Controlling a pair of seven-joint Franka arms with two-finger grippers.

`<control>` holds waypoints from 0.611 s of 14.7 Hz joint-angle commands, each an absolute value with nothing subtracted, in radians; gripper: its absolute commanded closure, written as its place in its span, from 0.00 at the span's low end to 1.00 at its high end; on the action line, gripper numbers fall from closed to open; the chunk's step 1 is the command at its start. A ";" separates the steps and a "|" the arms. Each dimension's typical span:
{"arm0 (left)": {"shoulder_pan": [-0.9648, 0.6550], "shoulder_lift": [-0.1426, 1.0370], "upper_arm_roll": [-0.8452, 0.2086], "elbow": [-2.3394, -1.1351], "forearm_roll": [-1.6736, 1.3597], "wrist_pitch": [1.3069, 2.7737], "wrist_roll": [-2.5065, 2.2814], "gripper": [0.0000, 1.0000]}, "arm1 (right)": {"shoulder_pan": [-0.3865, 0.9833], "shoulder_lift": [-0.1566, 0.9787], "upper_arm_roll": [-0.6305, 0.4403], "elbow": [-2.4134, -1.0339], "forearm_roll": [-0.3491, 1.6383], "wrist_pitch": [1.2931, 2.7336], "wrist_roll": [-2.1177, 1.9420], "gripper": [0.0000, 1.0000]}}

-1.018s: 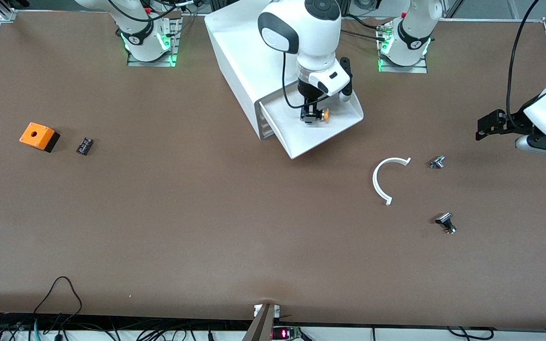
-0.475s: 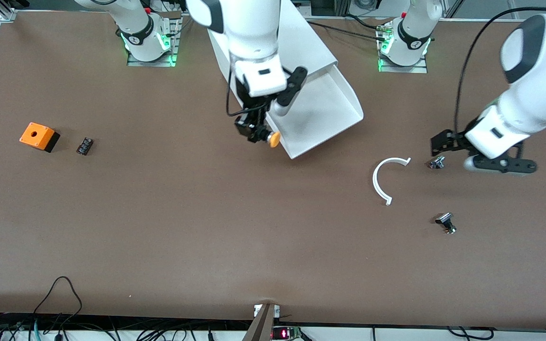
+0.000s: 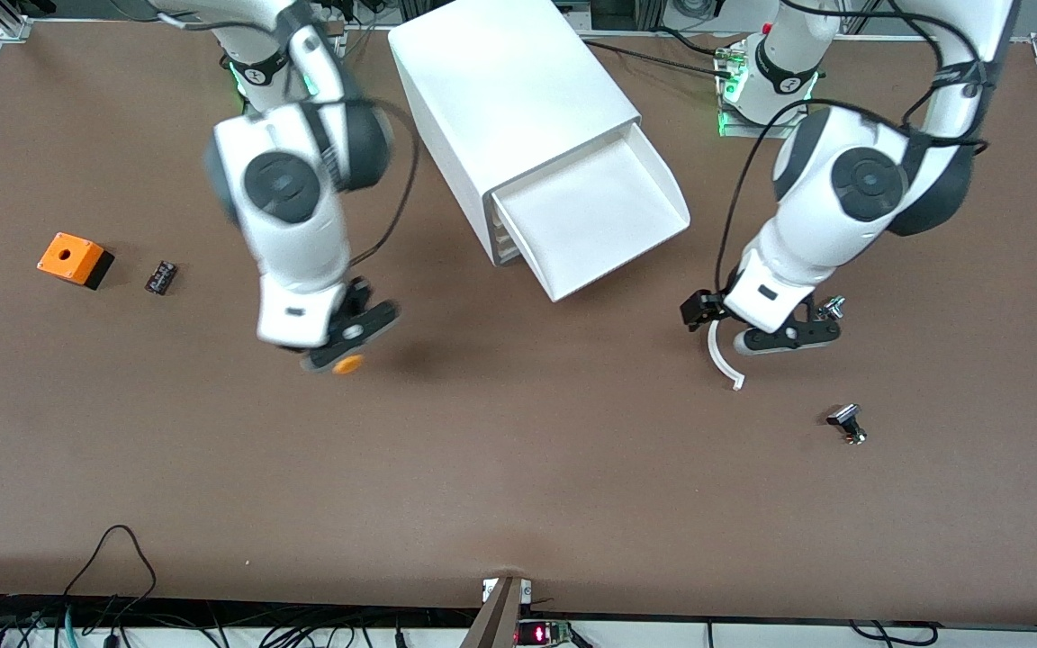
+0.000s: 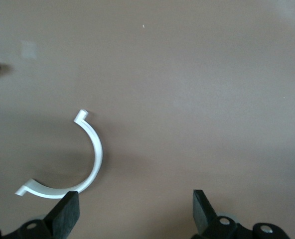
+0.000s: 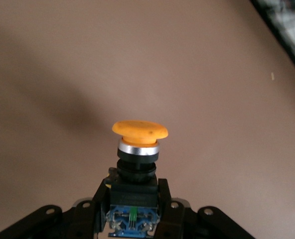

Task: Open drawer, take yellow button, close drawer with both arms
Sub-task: 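Lift the button with the right gripper while the left gripper reaches the drawer, then push the drawer shut with the left gripper while the right gripper carries the button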

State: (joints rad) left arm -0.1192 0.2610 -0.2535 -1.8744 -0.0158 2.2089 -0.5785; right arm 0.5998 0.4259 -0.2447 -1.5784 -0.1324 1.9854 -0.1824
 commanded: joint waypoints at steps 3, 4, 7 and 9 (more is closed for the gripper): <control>-0.210 0.287 -0.252 -1.900 0.011 2.253 -0.834 0.00 | 0.482 0.310 -0.224 -1.880 -0.104 2.136 0.069 0.67; -0.213 0.285 -0.274 -1.916 0.009 2.253 -0.879 0.00 | 0.468 0.295 -0.224 -1.940 -0.104 2.196 0.105 0.67; -0.213 0.269 -0.365 -1.959 0.009 2.256 -0.975 0.00 | 0.416 0.249 -0.222 -2.129 -0.110 2.374 0.114 0.67; -0.213 0.256 -0.402 -1.980 0.008 2.258 -1.035 0.00 | 0.387 0.242 -0.222 -2.183 -0.110 2.413 0.113 0.67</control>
State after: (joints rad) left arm -0.2169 0.2948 -0.3754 -1.9359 -0.0155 2.2439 -0.9715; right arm 0.4334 0.3136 -0.2437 -2.0787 -0.1152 2.3604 0.1024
